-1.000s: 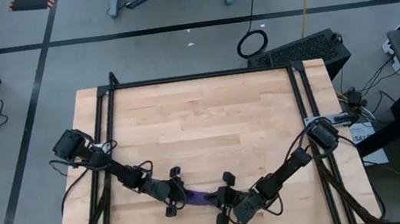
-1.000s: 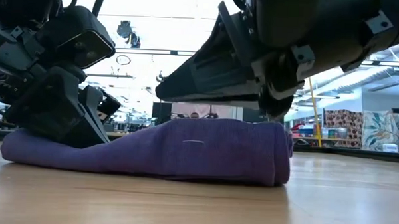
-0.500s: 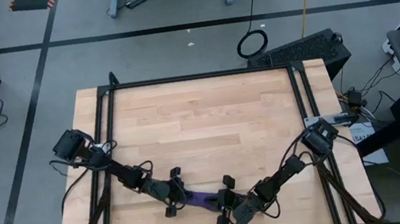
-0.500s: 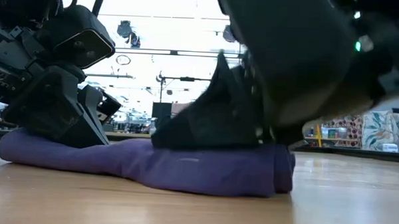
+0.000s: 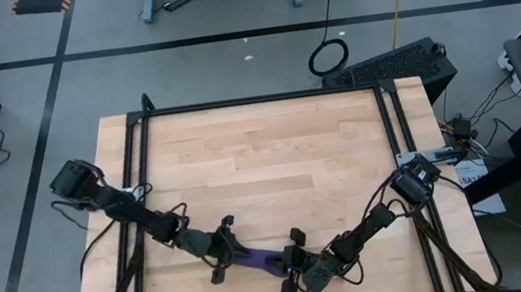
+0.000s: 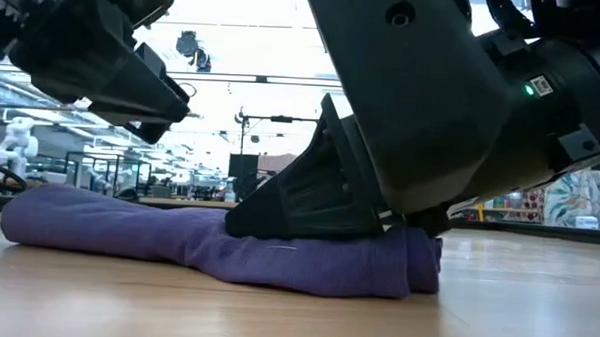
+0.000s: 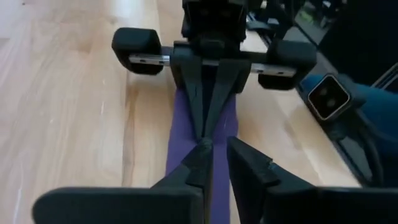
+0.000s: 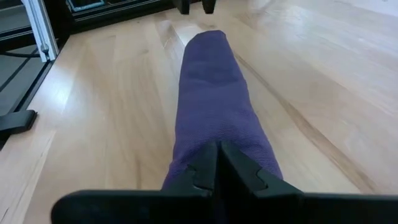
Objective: Roll towel
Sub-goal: Roll the purple towel
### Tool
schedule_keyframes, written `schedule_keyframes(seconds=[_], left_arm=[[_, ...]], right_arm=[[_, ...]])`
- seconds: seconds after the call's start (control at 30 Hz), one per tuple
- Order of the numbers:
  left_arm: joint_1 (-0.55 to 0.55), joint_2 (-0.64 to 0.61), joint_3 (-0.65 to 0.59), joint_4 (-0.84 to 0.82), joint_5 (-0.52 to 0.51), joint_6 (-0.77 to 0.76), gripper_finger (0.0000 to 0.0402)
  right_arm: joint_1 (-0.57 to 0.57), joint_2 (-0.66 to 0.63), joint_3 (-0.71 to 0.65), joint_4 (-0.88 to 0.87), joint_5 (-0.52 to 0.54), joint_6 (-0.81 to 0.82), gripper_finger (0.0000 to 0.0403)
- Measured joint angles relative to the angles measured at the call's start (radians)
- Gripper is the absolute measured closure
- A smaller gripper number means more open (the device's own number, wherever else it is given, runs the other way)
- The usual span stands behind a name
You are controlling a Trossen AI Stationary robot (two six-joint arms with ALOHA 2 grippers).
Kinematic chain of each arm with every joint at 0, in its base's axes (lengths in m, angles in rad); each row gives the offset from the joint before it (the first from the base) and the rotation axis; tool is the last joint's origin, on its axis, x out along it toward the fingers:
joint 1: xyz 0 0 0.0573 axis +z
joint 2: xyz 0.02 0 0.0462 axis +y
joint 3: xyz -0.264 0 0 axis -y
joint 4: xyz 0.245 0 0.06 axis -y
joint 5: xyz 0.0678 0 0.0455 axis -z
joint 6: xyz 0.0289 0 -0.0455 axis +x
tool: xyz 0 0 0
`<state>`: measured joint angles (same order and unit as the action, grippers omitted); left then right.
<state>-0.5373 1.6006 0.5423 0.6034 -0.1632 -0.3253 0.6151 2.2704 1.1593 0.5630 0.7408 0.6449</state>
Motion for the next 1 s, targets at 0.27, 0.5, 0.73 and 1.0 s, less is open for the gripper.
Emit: schedule_keyframes(seconds=[0.27, 0.5, 0.73, 1.0], left_arm=[[-0.015, 0.057, 0.000, 0.009, 0.005, 0.017, 0.0343], [-0.015, 0.062, 0.000, 0.054, 0.006, 0.018, 0.0343], [-0.029, 0.062, 0.002, 0.164, 0.039, -0.002, 0.0343], [-0.055, 0.062, 0.002, 0.065, 0.030, 0.015, 0.0343]], right_arm=[[-0.002, -0.059, -0.004, -0.017, -0.017, -0.075, 0.0393], [0.011, -0.156, -0.004, -0.136, -0.017, -0.113, 0.0393], [0.070, -0.249, -0.002, -0.365, -0.011, -0.053, 0.0393], [0.093, -0.175, -0.040, -0.334, 0.040, 0.083, 0.0393]])
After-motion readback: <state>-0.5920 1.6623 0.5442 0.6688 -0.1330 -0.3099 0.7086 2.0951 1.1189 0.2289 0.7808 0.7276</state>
